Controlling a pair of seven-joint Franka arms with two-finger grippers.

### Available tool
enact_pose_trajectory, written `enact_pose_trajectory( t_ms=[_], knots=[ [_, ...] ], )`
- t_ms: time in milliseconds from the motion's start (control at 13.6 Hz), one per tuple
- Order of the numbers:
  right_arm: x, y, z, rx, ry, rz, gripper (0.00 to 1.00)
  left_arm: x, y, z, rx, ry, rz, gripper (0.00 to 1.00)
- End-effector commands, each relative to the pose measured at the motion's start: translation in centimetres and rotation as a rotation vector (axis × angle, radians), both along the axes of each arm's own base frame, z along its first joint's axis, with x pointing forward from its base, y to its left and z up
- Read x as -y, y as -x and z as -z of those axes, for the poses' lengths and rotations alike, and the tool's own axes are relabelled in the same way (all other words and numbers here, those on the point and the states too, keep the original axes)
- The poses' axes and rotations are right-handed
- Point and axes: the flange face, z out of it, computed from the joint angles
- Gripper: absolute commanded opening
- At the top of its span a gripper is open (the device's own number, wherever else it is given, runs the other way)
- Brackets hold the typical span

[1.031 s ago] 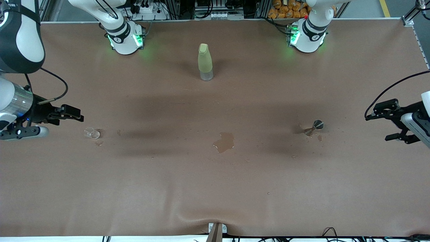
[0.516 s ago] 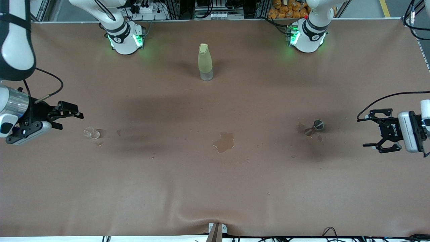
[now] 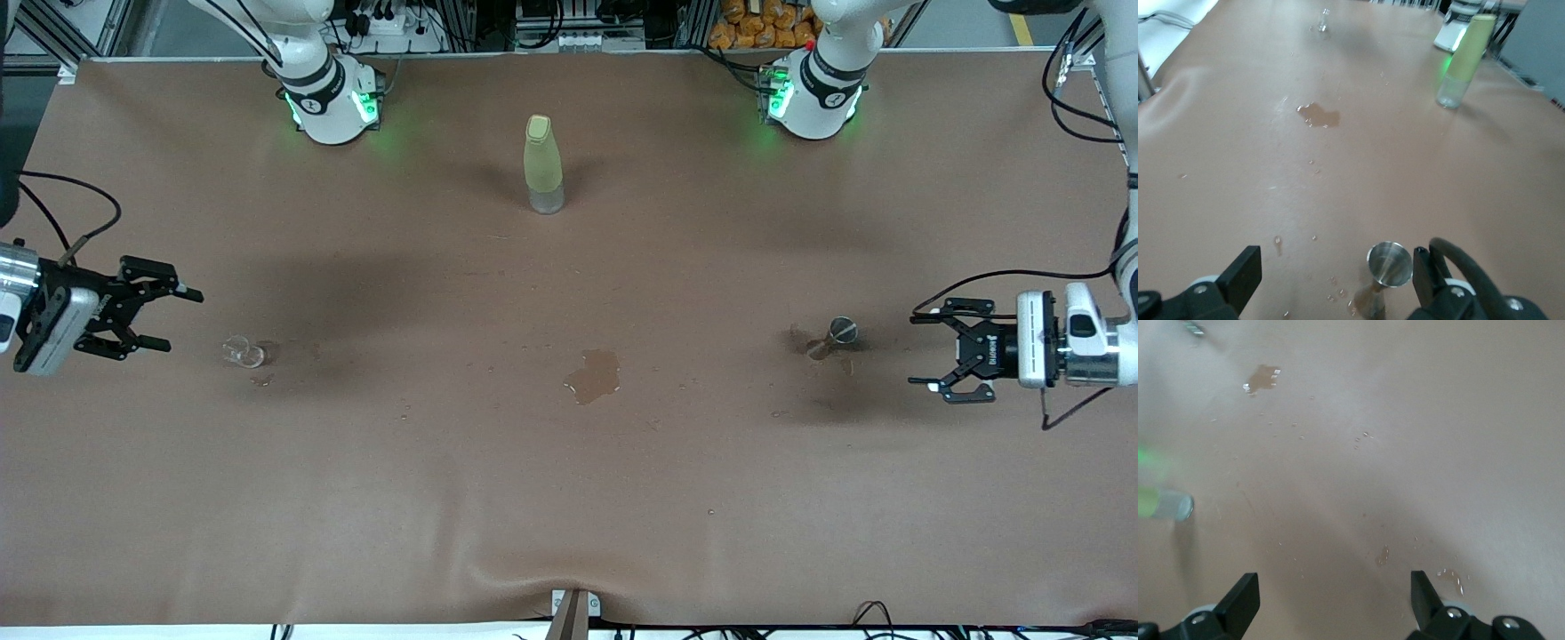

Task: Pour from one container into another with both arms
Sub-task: 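Close the right gripper on the beaker while the left gripper grasps the jigger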

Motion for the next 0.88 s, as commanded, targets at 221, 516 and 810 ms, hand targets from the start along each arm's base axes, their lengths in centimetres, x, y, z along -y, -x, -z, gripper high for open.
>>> enact_pose_trajectory(
  t_ms=[221, 516, 810],
  knots=[
    [4.3, 0.1, 10.4, 0.249, -0.229, -0.217, 1.0, -0.2, 1.2, 7.3, 0.111, 0.17, 0.104, 1.0],
    [8.7, 0.6, 18.3, 0.344, -0.313, -0.239, 1.0, -0.8, 2.9, 13.3, 0.125, 0.247, 0.129, 1.0],
    [12.0, 2.6, 22.4, 0.373, -0.386, -0.252, 1.0, 0.2, 4.6, 16.9, 0.067, 0.297, 0.108, 1.0]
  ],
)
